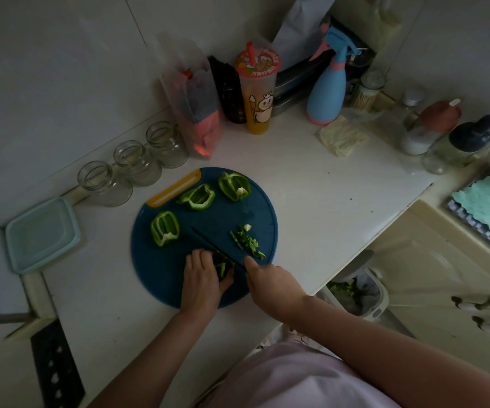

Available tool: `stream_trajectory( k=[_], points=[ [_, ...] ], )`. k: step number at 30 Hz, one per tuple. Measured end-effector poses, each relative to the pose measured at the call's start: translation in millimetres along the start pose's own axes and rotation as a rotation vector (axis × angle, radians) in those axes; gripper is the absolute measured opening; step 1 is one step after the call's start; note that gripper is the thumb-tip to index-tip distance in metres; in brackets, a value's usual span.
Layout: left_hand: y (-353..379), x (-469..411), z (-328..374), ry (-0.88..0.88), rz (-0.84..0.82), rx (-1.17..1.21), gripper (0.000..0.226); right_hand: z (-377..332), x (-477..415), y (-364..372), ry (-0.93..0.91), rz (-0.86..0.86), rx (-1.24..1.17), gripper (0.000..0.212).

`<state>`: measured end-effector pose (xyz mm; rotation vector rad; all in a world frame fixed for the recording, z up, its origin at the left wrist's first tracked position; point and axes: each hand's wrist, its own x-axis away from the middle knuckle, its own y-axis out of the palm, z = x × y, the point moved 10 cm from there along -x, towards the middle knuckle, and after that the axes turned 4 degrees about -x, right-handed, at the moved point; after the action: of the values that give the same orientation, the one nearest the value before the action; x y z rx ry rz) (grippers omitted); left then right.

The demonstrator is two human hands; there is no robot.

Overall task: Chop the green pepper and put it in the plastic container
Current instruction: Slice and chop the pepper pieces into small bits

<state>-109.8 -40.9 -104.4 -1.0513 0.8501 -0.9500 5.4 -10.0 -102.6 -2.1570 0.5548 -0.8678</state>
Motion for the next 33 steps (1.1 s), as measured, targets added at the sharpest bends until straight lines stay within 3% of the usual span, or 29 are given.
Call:
stream_trajectory(
  k=[15, 20, 27, 33],
  points=[
    [-3.3, 1.8, 4.3, 0.018, -0.003, -0.078, 0.062, -23.2, -24.8, 4.9, 0.011, -0.048, -0.012, 0.035],
    [-0.1, 4.0, -0.9, 0.054, -0.064, 0.055, 0.058, -14.0, -27.1, -1.1, 0.040, -0.025, -0.084, 0.019],
    [-5.2, 3.9, -1.1, 0.013, -0.006, 0.102, 0.051, 11.4, -9.0, -10.0, 0.094, 0.017, -0.229, 0.021],
    [-11.0, 7.7, 2.3, -0.006, 0.052, 0.050, 0.047, 7.2, 0.6, -12.3, 0.073, 0.028, -0.172, 0.021]
  ],
)
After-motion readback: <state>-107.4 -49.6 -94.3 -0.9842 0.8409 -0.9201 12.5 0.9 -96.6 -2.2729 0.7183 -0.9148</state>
